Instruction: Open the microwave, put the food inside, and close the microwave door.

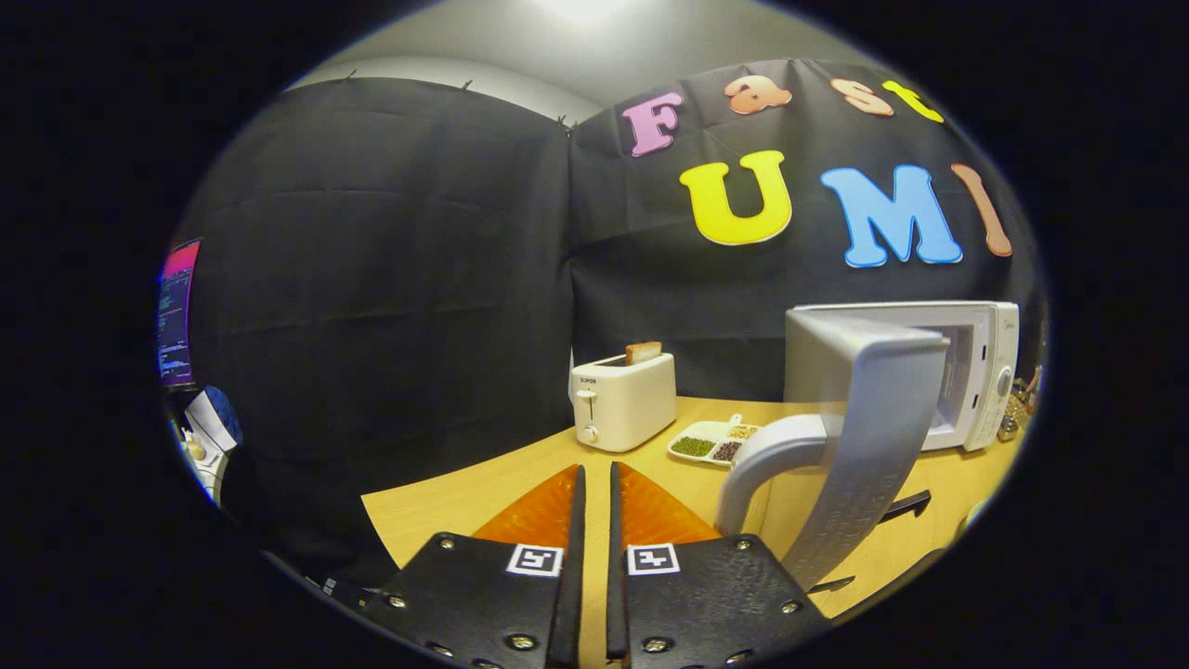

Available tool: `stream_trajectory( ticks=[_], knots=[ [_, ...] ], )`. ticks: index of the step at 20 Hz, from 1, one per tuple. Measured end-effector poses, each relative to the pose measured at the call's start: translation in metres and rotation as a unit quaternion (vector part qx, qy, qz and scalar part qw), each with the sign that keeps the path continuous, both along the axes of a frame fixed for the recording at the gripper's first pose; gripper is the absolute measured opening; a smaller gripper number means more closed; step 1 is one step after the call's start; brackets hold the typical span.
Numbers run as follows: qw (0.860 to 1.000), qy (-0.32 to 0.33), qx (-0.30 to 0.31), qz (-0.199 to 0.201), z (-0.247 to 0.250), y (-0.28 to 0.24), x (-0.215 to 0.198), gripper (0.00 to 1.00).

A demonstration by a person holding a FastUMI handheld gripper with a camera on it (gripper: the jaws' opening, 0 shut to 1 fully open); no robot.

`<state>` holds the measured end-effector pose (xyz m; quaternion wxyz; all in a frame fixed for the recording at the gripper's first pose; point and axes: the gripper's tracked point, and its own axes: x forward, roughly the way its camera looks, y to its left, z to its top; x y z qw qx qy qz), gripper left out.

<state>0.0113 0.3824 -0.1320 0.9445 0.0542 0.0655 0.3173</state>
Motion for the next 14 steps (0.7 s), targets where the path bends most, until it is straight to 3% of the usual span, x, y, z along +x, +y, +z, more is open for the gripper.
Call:
stream_trajectory(
  ticks=[1, 2, 6, 9, 14],
  knots=[
    [1.0, 0.011, 0.013, 0.009, 0.004, -0.008, -0.007, 0.09],
    [1.0, 0.016, 0.023, 0.01, -0.002, -0.006, 0.0, 0.01],
    [0.999, -0.017, -0.018, -0.039, 0.002, -0.046, 0.01, 0.01],
    [0.998, 0.01, -0.034, -0.059, -0.013, -0.074, 0.02, 0.01],
    [0.991, 0.013, -0.03, -0.128, -0.016, -0.142, 0.05, 0.01]
  ],
)
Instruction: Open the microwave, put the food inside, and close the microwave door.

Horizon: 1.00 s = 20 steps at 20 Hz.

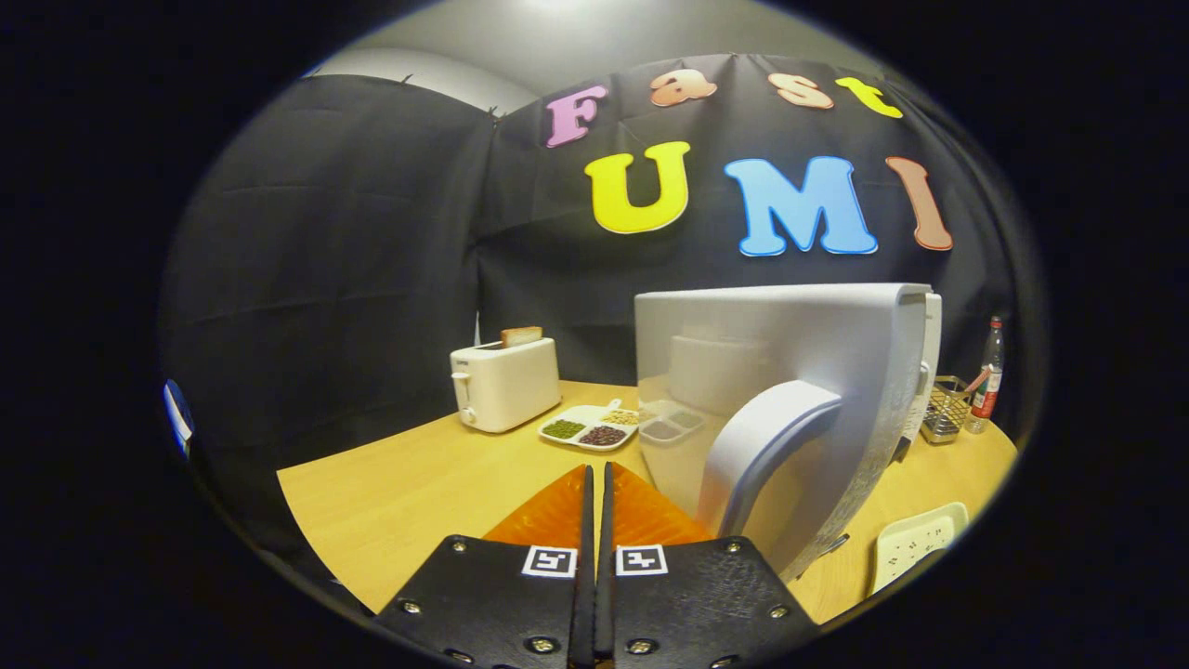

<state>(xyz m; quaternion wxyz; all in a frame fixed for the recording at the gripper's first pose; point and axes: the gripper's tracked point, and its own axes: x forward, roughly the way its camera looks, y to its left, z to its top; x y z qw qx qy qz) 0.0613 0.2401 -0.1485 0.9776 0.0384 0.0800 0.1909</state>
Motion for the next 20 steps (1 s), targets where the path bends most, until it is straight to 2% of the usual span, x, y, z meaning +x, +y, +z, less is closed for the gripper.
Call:
stream_trajectory(
  ticks=[8, 20],
  knots=[
    [0.996, -0.001, -0.034, -0.079, -0.007, -0.083, 0.047, 0.01],
    [0.983, 0.005, -0.076, -0.167, -0.013, -0.152, 0.121, 0.01]
  ],
)
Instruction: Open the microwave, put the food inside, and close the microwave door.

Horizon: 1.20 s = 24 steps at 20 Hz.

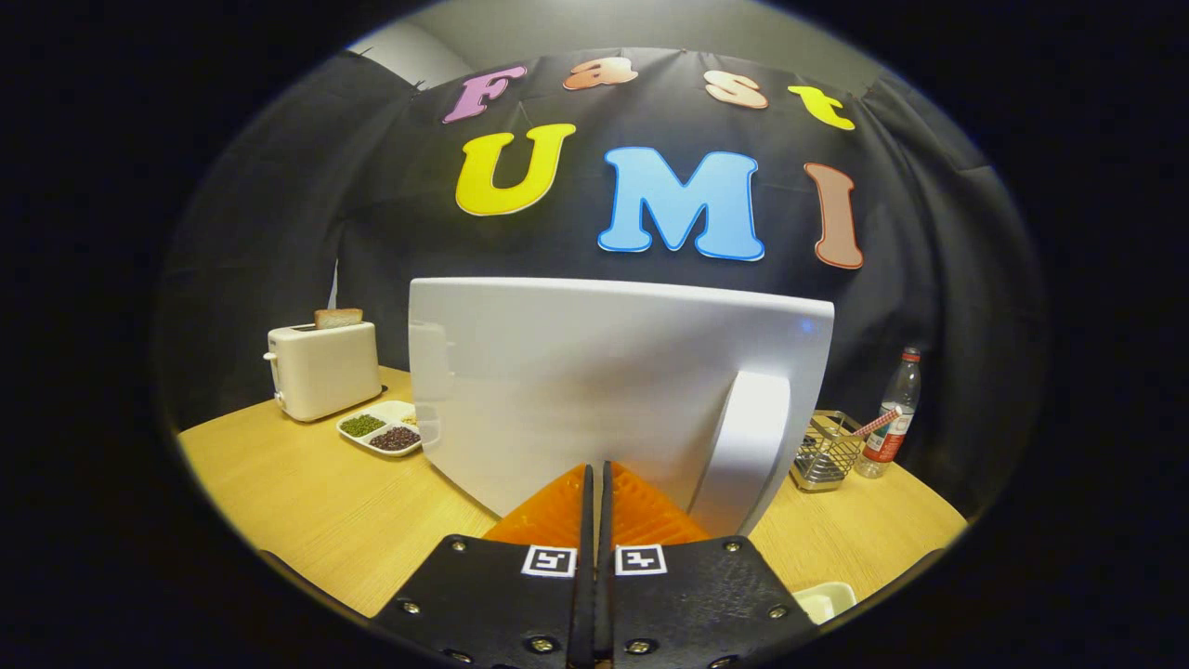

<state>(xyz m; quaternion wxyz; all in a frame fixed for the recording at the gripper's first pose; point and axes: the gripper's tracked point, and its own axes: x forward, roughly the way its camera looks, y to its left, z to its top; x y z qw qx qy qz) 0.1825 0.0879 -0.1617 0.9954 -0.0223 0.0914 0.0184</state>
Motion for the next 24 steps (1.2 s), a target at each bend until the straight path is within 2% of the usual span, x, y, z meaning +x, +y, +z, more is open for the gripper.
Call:
stream_trajectory(
  ticks=[7, 10, 15, 16, 17, 20, 24],
  knots=[
    [0.999, 0.004, -0.016, -0.045, -0.002, -0.026, 0.055, 0.01],
    [0.998, 0.003, -0.041, -0.053, -0.006, -0.03, 0.074, 0.01],
    [0.997, 0.013, -0.046, -0.066, -0.013, -0.036, 0.103, 0.01],
    [0.996, 0.008, -0.047, -0.068, -0.009, -0.035, 0.102, 0.01],
    [0.996, 0.007, -0.056, -0.075, -0.01, -0.034, 0.101, 0.06],
    [0.994, 0.008, -0.07, -0.078, -0.011, -0.034, 0.102, 0.06],
    [0.997, 0.032, -0.038, -0.055, -0.011, -0.03, 0.086, 0.05]
  ],
)
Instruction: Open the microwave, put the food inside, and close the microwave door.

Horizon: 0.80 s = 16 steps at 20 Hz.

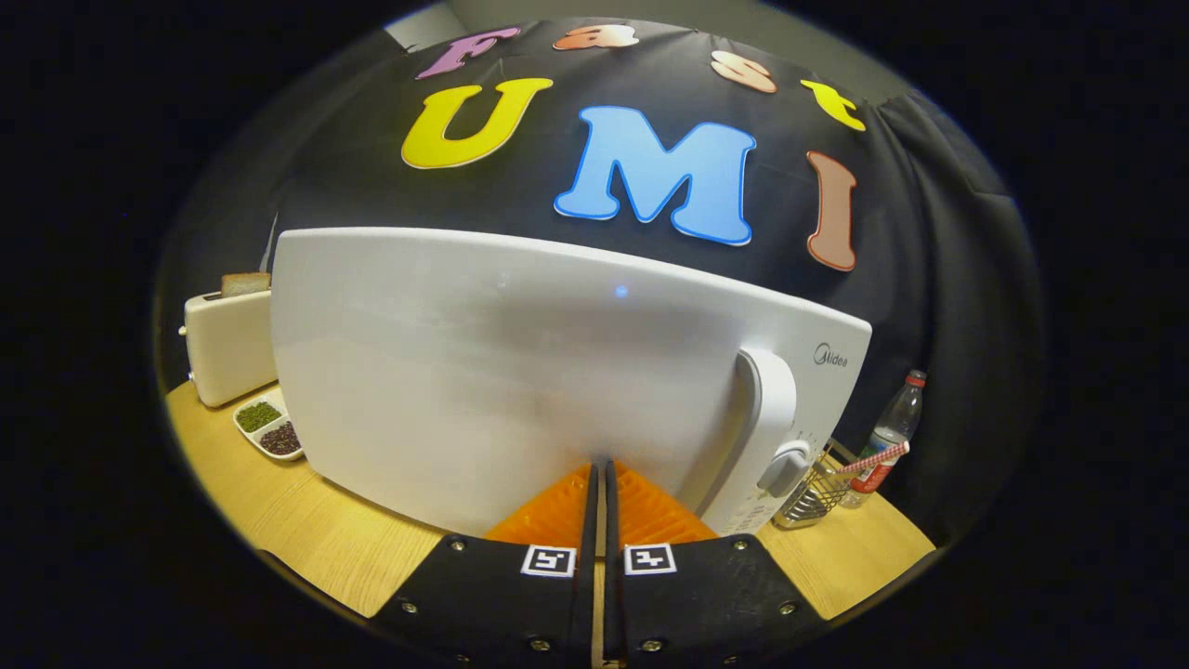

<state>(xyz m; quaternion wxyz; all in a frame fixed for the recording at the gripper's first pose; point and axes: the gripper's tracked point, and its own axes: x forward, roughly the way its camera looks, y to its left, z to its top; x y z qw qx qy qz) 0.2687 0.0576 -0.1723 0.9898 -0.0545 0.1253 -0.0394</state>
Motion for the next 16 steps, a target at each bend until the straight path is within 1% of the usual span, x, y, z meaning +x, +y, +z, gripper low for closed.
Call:
stream_trajectory(
  ticks=[1, 2, 6, 7, 10, 13, 14, 16],
  knots=[
    [1.0, -0.009, -0.002, 0.004, 0.008, -0.001, -0.005, 0.01],
    [1.0, -0.011, 0.003, 0.013, 0.016, 0.001, -0.011, 0.01],
    [0.995, -0.014, 0.082, 0.049, 0.04, 0.014, -0.051, 0.01],
    [0.994, -0.02, 0.092, 0.058, 0.048, 0.015, -0.061, 0.01],
    [0.992, -0.047, 0.094, 0.071, 0.075, 0.004, -0.093, 0.01],
    [0.985, -0.055, 0.134, 0.093, 0.094, 0.008, -0.137, 0.01],
    [0.982, -0.07, 0.148, 0.098, 0.104, 0.008, -0.151, 0.01],
    [0.978, -0.09, 0.155, 0.106, 0.123, 0.009, -0.181, 0.01]
  ],
)
